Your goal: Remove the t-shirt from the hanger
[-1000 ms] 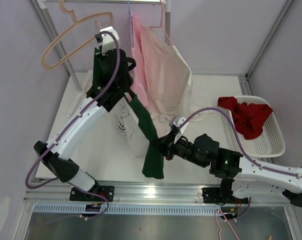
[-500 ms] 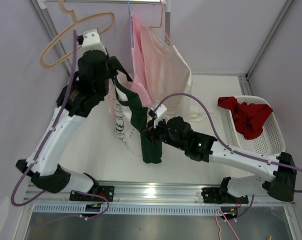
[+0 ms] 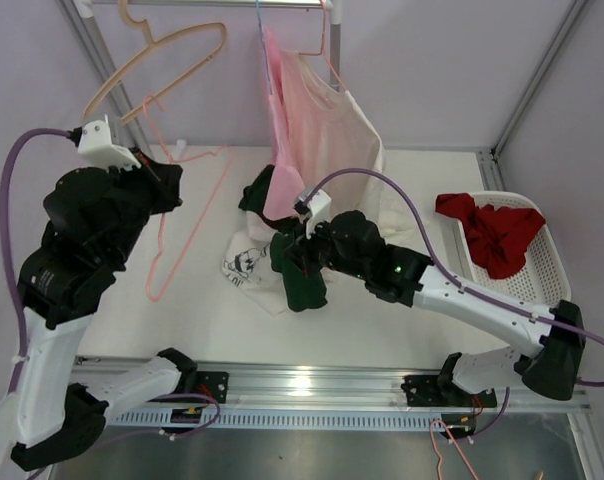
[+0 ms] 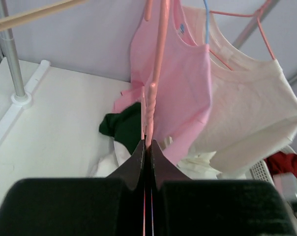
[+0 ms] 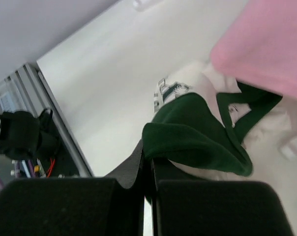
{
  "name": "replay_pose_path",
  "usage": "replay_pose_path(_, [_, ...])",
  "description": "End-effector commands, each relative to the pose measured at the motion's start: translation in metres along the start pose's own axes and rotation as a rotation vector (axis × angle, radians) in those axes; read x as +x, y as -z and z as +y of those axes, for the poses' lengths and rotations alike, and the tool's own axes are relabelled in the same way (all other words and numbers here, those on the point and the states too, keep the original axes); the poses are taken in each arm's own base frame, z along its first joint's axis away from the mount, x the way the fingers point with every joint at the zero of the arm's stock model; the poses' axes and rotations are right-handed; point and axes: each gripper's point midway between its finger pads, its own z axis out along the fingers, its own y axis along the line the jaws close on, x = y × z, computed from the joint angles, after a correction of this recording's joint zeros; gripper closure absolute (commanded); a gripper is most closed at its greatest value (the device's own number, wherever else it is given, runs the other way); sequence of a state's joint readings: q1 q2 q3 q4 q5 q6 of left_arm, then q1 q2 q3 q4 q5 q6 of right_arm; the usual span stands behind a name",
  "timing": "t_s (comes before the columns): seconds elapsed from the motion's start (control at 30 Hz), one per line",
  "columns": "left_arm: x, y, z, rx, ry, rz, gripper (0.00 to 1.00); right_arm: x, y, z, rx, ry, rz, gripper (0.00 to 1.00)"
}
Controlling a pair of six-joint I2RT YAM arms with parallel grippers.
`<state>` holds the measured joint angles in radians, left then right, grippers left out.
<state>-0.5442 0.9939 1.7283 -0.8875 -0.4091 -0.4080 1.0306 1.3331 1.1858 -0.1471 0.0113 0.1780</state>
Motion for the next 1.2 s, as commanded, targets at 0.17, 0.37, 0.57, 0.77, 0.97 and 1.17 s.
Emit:
replay_pose_path(0.17, [-0.021, -0.08, -0.005, 0.054, -0.057, -0.087, 0.99, -0.033, 0.1, -0.054, 0.238, -0.159, -0.06, 1.0])
replay_pose_path(0.37, [-0.05, -0.119, -0.011, 0.083, -0.092, -0.169, 0.99, -0.105, 0.165, -0.136, 0.535, -0.157, -0.184, 1.0])
replay_pose_path(0.57, [-0.095, -0.117, -0.025, 0.117, -0.171, -0.297, 0.99, -0.247, 0.224, -0.199, 0.67, -0.096, -0.425, 1.0])
replay_pose_path(0.77, [-0.116, -0.118, -0.033, 0.133, -0.199, -0.356, 0.99, -0.341, 0.314, -0.244, 0.942, 0.004, -0.735, 1.0])
replay_pose_path(0.97, [-0.125, -0.129, -0.038, 0.152, -0.233, -0.4, 0.99, -0.391, 0.436, -0.266, 1.278, 0.148, -1.094, 1.0])
replay_pose_path(1.17, [-0.125, -0.153, -0.039, 0.16, -0.256, -0.397, 0.99, -0.361, 0.478, -0.306, 1.509, 0.143, -1.009, 1.0])
